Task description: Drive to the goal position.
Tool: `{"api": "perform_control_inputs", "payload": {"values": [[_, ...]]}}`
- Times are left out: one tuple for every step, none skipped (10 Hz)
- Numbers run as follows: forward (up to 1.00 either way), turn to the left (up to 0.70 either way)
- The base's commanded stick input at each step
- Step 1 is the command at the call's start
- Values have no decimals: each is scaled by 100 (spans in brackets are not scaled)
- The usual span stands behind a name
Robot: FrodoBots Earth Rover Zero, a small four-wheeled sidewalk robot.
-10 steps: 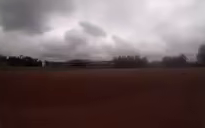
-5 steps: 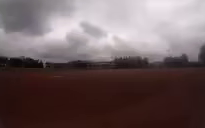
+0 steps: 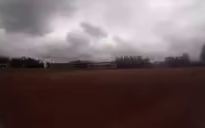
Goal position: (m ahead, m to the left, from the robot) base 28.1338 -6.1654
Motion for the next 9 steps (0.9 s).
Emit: {"api": "perform_control_inputs", "payload": {"values": [[70,0],[70,0],[70,0],[70,0],[70,0],[70,0],[70,0],[70,0],[70,0]]}}
